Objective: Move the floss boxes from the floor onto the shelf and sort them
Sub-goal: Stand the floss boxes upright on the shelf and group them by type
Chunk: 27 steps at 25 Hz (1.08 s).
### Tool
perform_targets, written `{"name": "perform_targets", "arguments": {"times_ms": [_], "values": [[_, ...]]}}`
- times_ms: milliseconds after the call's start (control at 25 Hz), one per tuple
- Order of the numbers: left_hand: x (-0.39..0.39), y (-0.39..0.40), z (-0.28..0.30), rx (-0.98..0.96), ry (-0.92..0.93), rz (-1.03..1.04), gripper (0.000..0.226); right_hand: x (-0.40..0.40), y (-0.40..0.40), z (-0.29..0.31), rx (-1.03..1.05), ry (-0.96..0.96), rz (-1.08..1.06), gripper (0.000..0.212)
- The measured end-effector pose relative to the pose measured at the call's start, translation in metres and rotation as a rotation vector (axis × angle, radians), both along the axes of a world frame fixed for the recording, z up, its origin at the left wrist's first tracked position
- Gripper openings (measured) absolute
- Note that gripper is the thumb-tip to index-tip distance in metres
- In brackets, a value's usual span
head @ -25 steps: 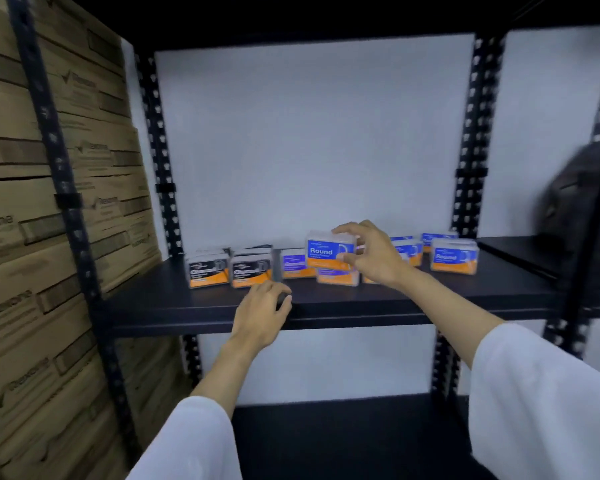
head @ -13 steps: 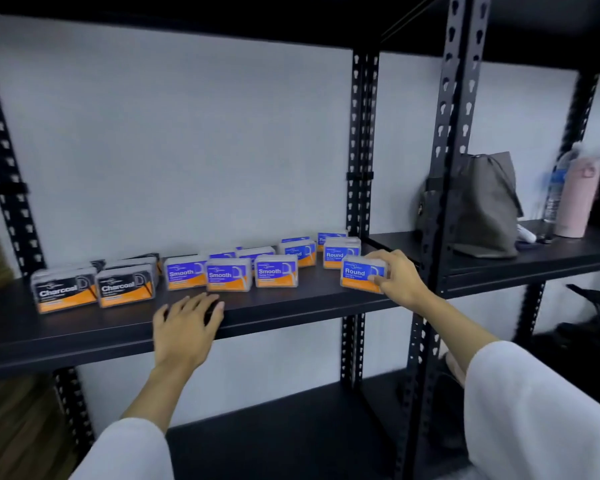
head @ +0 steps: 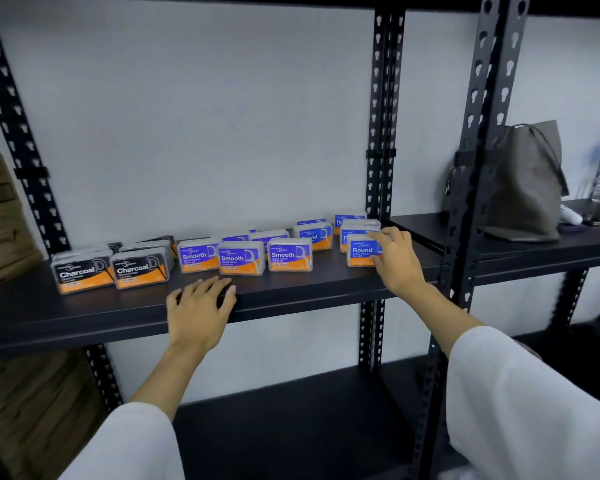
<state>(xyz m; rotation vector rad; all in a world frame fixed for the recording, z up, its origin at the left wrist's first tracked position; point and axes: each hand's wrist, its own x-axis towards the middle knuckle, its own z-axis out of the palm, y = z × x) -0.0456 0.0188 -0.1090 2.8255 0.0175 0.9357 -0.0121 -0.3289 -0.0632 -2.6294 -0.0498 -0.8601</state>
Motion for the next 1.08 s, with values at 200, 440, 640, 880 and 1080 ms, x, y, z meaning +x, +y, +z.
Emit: {"name": "perform_targets", "arguments": {"times_ms": [200,440,640,880,1080], "values": [[-0.004,-0.018,0.021,-0.061,-0.065,-0.088,0.029,-0.004,0.004,0.001,-0.061,-0.025,0.009,0.057],[0.009,-0.082,0.071,-0.068,-0.159,-0.223,0.026,-0.012,-0.013,0.007,-0.081,-0.033,0.101,0.055],[0.036,-0.125,0.1,-0.082,-0.141,-0.33,0.028,-0.009,-0.025,0.023,-0.046,0.019,0.158,0.051],[0.077,-0.143,0.11,-0.042,0.021,-0.402,0.031,0.011,-0.021,0.022,-0.03,0.071,0.215,0.043],[0.12,-0.142,0.119,-0.046,0.031,-0.432,0.033,0.04,-0.017,0.037,0.038,0.001,0.227,0.032]]}}
